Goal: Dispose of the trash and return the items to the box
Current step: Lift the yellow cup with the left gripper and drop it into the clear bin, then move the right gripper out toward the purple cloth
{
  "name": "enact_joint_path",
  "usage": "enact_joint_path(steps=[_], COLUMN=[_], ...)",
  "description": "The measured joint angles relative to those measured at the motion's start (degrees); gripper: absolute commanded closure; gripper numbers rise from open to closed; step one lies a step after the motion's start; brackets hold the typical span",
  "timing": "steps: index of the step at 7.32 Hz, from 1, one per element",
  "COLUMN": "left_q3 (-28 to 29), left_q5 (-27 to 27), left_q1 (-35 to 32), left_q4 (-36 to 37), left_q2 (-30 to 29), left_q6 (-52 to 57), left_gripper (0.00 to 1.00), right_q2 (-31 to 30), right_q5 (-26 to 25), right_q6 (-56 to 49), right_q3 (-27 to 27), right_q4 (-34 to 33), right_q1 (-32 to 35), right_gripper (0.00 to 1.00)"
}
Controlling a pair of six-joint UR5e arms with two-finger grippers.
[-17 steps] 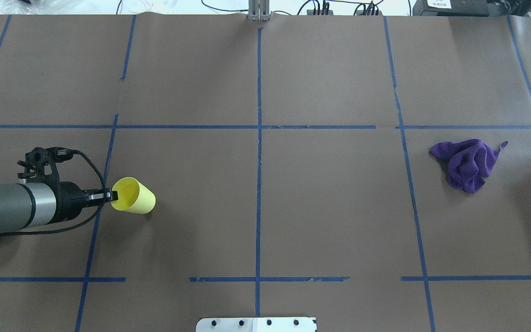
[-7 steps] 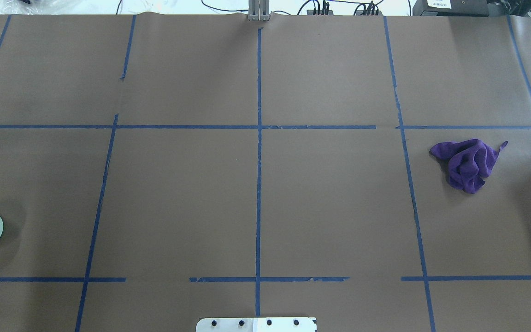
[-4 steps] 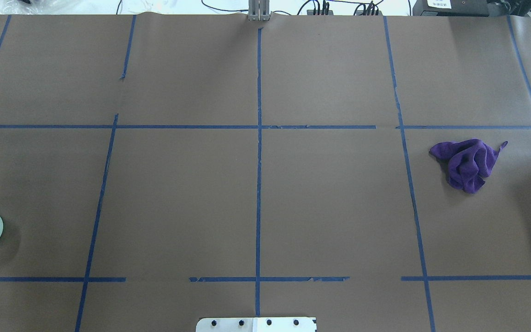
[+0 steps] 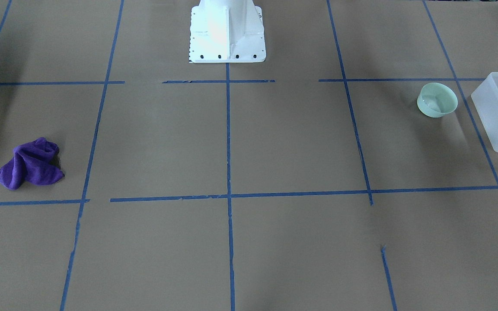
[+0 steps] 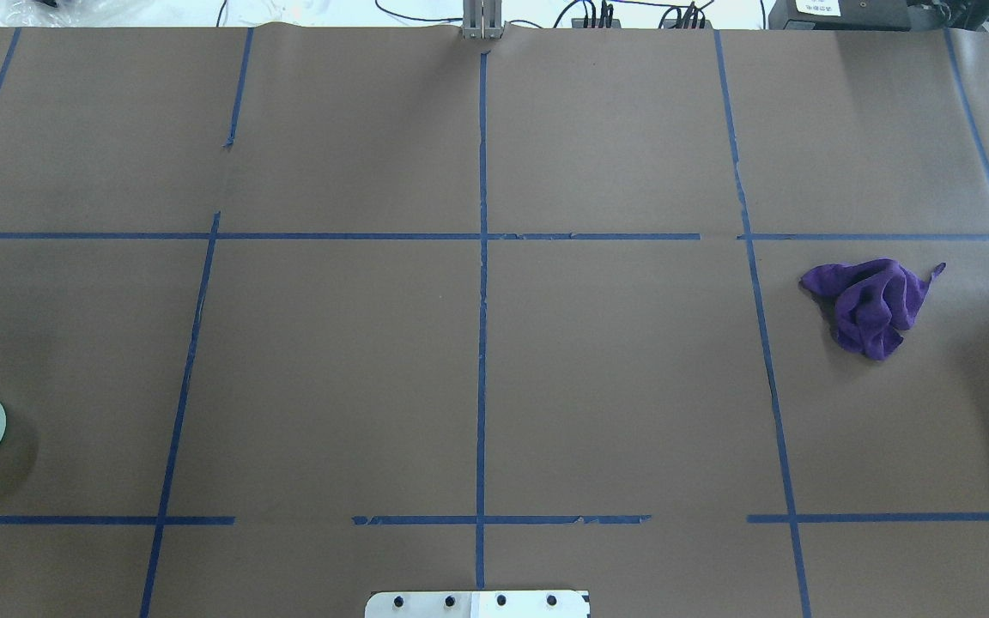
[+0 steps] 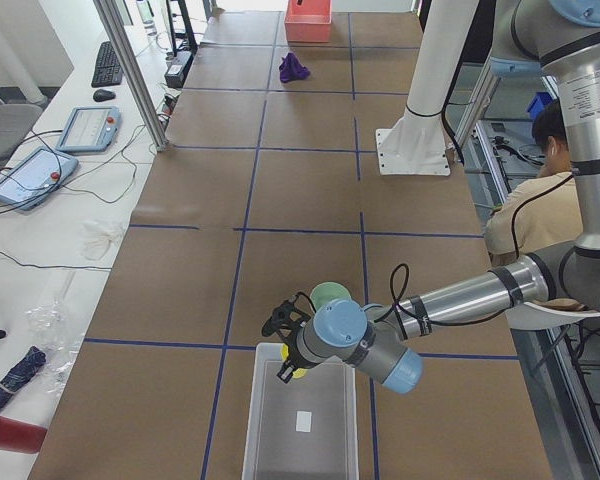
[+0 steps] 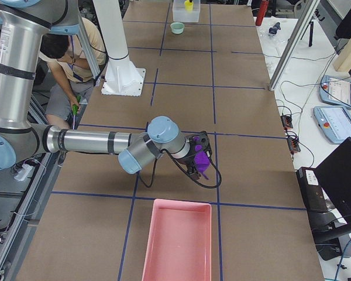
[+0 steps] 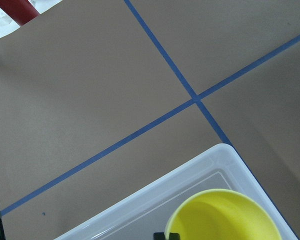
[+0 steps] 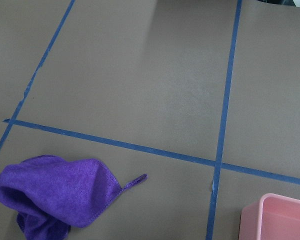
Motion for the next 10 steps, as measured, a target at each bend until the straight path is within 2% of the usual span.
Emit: enact_joint_path(steps=[2, 4, 5, 6, 7, 9, 10], left_q3=[1.05, 1.39, 1.5, 1.6, 1.63, 1.66, 1.41], left_q5=[-0.75, -0.85, -0.84, -0.74, -0.57, -0.31, -0.27], left_q1=[1.67, 2.77, 3.05, 3.16, 3.18, 3.21, 3.17], left_q4=[-0.21, -0.43, -0.5, -0.65, -1.02, -1.84, -2.0], left_q2=[0.34, 0.85, 0.91, 0.93, 0.95, 0.94, 0.81], left_q6=[0.33, 1.27, 1.63, 1.75, 1.77, 1.73, 1.68], left_gripper=[1.0, 0.87, 0.7, 0.4, 0.34, 0.0, 0.0], right_q2=[0.02, 0.03, 0.03, 0.03, 0.03, 0.03, 0.03], right_q5=[0.02, 0.05, 0.08, 0.1, 0.11, 0.11, 0.16], right_q6=[0.06, 0.07, 0.07, 0.07, 0.09, 0.2, 0.27], right_q3=[-0.04, -0.14, -0.2, -0.24, -0.24, -0.23, -0.17], right_q4=[0.0, 0.28, 0.43, 0.49, 0.54, 0.8, 0.92], right_q1=[-0.03, -0.03, -0.01, 0.0, -0.01, -0.07, -0.08], right_gripper=[0.0, 0.0, 0.0, 0.0, 0.0, 0.0, 0.0])
